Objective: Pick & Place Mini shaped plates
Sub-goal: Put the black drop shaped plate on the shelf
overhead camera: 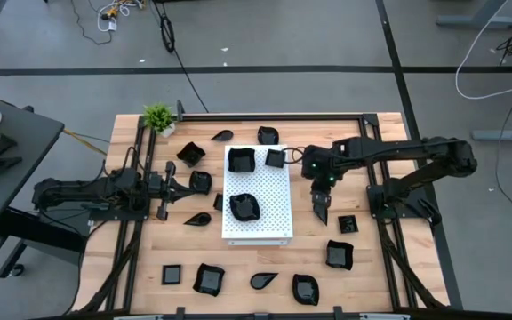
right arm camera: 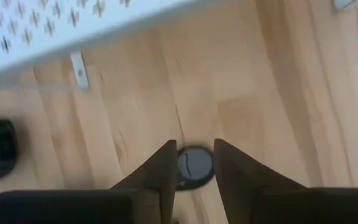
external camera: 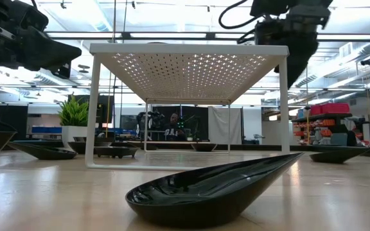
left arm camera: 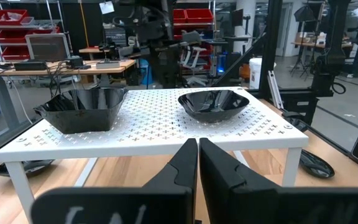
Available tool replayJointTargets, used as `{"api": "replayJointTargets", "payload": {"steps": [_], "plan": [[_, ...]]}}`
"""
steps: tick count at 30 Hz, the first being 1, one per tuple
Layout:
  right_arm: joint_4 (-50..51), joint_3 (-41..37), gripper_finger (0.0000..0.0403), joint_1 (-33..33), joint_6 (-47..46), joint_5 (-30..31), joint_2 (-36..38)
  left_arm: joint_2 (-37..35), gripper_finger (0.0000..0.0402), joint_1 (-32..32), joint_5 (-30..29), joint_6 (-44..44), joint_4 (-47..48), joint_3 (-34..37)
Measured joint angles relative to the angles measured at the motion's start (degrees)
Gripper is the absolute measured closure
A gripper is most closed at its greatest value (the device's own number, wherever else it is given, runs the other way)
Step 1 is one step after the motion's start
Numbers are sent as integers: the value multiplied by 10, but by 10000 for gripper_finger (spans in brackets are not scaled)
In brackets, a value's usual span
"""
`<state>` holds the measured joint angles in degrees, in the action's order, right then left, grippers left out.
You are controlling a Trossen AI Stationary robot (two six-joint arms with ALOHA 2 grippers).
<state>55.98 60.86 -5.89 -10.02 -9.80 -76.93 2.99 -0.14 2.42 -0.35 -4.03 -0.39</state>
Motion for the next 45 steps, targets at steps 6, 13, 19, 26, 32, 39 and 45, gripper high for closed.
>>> {"api": "replayJointTargets", "payload": {"steps": [6,13,19,26,32,39,45], "plan": [[-11,-35,293,29,-27,-1,3,0,381,0,0,0,0,0],[-33,-85,293,49,-185,0,3,0,381,0,0,0,0,0],[-46,-92,293,70,-196,-1,3,0,381,0,0,0,0,0],[-67,-92,293,87,-195,-1,3,0,381,0,0,0,0,0],[-106,-92,293,102,-212,-3,3,0,381,0,0,0,0,0],[-136,-92,293,109,-225,-33,3,0,381,0,0,0,0,0],[-140,-92,293,109,-225,-33,3,0,381,0,0,0,0,0]]}}
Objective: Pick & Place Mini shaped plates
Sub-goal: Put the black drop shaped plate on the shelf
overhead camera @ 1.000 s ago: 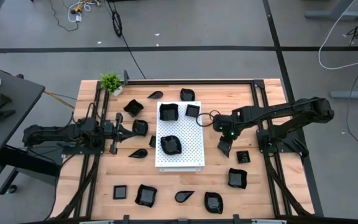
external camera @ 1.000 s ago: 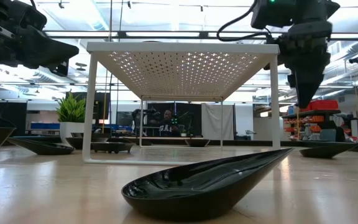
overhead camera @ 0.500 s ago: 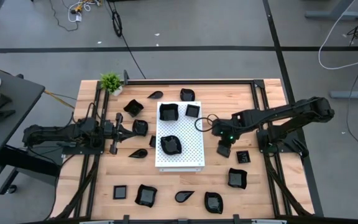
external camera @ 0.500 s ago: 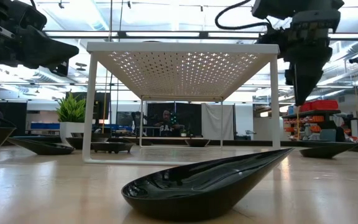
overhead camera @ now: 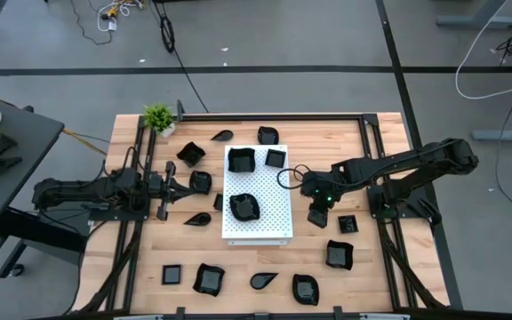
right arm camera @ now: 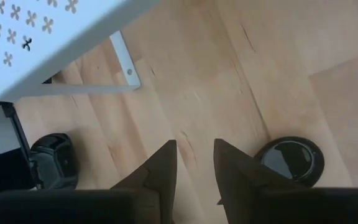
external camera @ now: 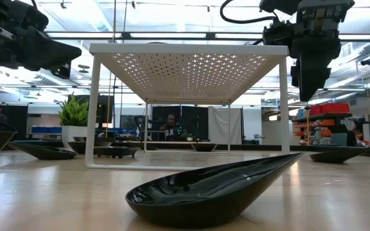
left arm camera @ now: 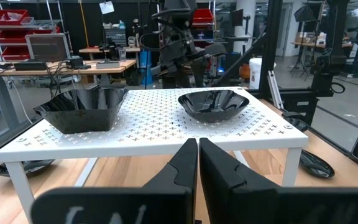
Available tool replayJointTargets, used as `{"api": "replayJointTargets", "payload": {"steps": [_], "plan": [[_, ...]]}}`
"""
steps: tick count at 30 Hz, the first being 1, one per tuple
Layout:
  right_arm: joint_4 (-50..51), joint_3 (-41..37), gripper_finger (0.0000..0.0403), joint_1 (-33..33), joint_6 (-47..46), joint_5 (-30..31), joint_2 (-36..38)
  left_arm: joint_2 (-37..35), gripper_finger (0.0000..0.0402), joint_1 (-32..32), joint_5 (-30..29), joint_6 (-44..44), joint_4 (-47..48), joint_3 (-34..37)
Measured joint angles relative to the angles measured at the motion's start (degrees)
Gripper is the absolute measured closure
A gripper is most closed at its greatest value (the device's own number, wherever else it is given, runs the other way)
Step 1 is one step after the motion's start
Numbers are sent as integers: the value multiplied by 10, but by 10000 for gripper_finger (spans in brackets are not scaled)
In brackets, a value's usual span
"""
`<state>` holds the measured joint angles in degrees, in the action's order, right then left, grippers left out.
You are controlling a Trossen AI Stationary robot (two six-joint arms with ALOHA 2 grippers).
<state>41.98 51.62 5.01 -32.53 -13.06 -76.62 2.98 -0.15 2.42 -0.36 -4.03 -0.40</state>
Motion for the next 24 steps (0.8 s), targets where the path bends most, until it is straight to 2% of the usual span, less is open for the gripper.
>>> {"api": "replayJointTargets", "payload": {"steps": [7,19,24], "plan": [[0,0,293,18,-5,1,3,0,381,0,0,0,0,0],[-1,0,293,113,-14,1,6,0,381,0,0,0,0,0],[-25,0,293,127,2,2,6,0,381,0,0,0,0,0]]}}
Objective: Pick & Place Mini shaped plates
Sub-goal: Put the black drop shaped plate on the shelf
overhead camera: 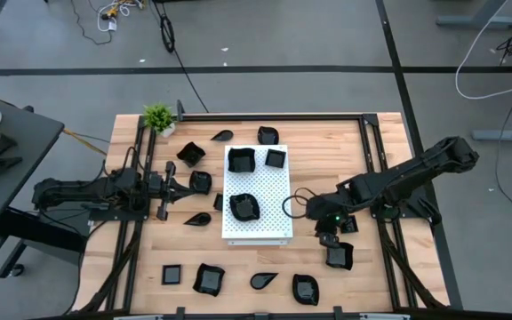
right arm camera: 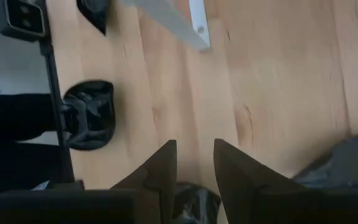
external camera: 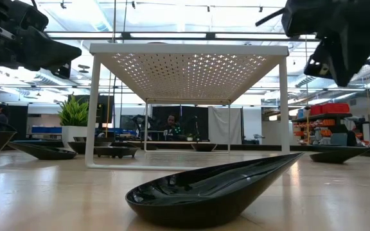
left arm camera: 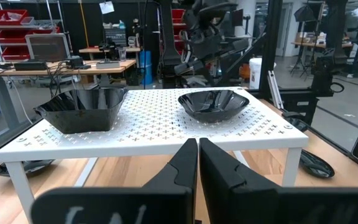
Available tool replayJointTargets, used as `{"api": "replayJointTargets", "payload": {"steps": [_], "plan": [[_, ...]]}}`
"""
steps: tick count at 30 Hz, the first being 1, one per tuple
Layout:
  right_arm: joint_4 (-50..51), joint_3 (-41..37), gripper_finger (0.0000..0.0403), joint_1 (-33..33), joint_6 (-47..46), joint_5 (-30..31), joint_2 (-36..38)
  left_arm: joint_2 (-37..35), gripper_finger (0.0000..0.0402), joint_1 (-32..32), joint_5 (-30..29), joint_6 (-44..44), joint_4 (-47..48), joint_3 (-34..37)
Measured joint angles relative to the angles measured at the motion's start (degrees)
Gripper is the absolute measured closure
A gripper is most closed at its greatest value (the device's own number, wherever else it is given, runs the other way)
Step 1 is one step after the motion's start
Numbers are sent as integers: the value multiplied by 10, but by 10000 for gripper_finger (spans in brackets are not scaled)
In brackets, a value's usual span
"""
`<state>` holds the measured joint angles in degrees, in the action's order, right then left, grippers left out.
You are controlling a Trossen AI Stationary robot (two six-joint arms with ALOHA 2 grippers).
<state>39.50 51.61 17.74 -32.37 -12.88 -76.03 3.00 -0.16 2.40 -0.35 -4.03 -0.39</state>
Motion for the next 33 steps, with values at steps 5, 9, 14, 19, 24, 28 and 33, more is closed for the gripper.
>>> {"api": "replayJointTargets", "payload": {"steps": [5,9,14,19,24,28,33], "plan": [[-24,0,293,-2,-1,0,0,0,381,0,0,0,0,0],[-27,0,293,-3,-1,0,2,0,381,0,0,0,0,0],[21,18,293,-8,-1,0,15,0,381,0,0,0,0,0],[119,62,293,-26,8,4,25,0,381,0,0,0,0,0],[158,79,293,-68,39,5,42,0,381,0,0,0,0,0],[164,79,293,-105,67,5,48,0,381,0,0,0,0,0],[181,79,293,-134,108,5,48,0,381,0,0,0,0,0]]}}
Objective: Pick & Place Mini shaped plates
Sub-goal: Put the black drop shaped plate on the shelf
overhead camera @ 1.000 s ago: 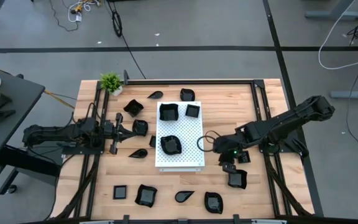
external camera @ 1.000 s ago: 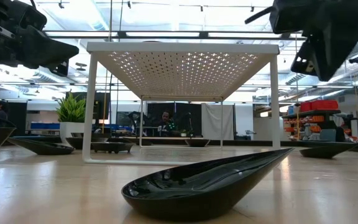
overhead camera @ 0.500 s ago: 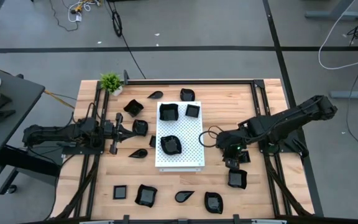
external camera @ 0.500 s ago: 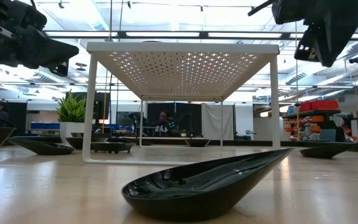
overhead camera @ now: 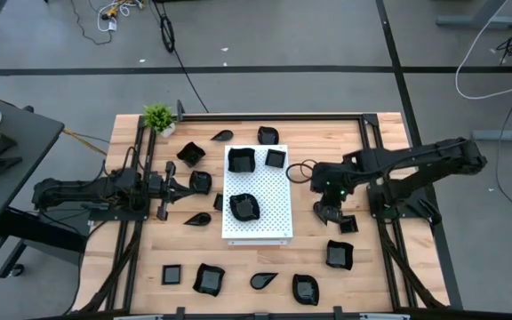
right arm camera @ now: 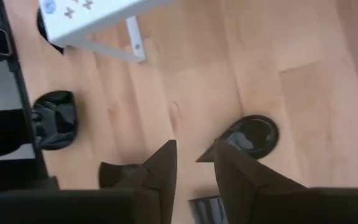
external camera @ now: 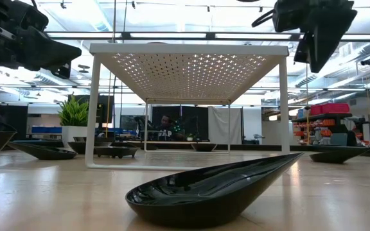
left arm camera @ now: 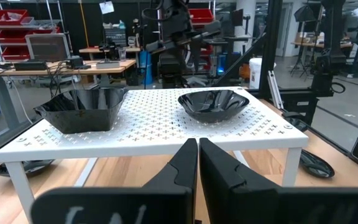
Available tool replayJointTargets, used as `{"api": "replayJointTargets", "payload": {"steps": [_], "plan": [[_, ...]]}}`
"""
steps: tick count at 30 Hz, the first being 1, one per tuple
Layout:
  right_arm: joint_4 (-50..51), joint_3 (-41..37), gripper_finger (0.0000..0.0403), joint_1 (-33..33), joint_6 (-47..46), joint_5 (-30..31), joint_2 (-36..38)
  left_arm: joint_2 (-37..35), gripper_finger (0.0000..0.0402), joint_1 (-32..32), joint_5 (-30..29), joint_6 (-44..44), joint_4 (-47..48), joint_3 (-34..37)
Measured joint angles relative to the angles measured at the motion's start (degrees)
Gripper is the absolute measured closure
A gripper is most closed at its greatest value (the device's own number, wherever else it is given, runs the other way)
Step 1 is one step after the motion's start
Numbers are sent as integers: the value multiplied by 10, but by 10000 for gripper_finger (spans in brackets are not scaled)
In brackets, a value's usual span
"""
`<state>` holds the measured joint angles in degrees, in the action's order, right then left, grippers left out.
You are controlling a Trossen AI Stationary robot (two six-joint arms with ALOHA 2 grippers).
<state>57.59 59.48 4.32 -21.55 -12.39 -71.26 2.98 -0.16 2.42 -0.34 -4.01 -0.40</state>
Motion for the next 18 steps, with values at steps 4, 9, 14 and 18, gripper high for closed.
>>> {"api": "replayJointTargets", "payload": {"steps": [4,9,14,18], "plan": [[11,0,293,-19,33,16,0,0,381,0,0,0,0,0],[20,-6,293,-24,30,22,0,0,381,0,0,0,0,0],[25,-34,293,-13,7,30,5,0,381,0,0,0,0,0],[19,-58,293,5,-19,30,12,0,381,0,0,0,0,0]]}}
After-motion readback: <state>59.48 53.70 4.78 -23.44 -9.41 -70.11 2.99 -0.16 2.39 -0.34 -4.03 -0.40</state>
